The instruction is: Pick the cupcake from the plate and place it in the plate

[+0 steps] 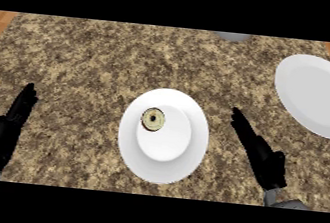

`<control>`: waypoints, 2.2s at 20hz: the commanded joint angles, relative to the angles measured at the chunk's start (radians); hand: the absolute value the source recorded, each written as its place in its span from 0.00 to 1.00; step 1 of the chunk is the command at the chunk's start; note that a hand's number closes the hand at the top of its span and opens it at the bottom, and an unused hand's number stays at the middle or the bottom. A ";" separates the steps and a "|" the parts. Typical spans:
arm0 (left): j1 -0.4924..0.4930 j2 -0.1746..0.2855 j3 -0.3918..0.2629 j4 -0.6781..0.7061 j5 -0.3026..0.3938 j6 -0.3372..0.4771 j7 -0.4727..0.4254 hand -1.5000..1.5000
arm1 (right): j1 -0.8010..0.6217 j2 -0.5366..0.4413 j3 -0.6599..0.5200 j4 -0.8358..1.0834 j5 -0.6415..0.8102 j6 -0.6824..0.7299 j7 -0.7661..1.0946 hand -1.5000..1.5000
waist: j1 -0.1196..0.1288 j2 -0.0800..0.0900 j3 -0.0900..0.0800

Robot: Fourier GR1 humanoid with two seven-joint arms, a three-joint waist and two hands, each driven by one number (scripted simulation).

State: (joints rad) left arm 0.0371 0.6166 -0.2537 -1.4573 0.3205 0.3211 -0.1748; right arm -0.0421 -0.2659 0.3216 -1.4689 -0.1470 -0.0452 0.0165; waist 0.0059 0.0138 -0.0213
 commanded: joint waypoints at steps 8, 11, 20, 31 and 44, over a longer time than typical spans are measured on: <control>-0.038 -0.211 -0.121 0.055 0.123 -0.057 0.208 0.50 | -0.453 -0.117 -0.124 0.046 0.306 -0.203 0.011 1.00 | 0.002 0.000 0.013; -0.072 -0.238 -0.133 0.079 0.113 -0.041 0.248 0.50 | -0.485 0.088 -0.174 0.168 0.280 -0.382 -0.111 0.00 | 0.016 -0.001 0.022; -0.064 -0.268 -0.077 0.038 0.078 -0.052 0.310 0.50 | -0.513 0.045 -0.213 0.285 0.248 -0.190 -0.270 0.00 | -0.002 -0.014 0.021; -0.054 -0.247 -0.057 0.052 0.092 -0.095 0.300 0.50 | -0.602 -0.060 0.083 0.110 0.446 0.114 0.268 0.00 | -0.005 -0.020 0.020; -0.086 -0.351 -0.054 0.051 0.000 -0.058 0.368 0.50 | -0.587 0.197 0.198 0.116 0.721 0.117 0.537 0.00 | -0.004 -0.015 0.021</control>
State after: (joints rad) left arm -0.0384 0.2923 -0.3012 -1.3765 0.3517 0.2382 0.1403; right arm -0.6417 -0.1217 0.5058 -1.3251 0.5147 0.0459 0.4728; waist 0.0034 -0.0008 -0.0002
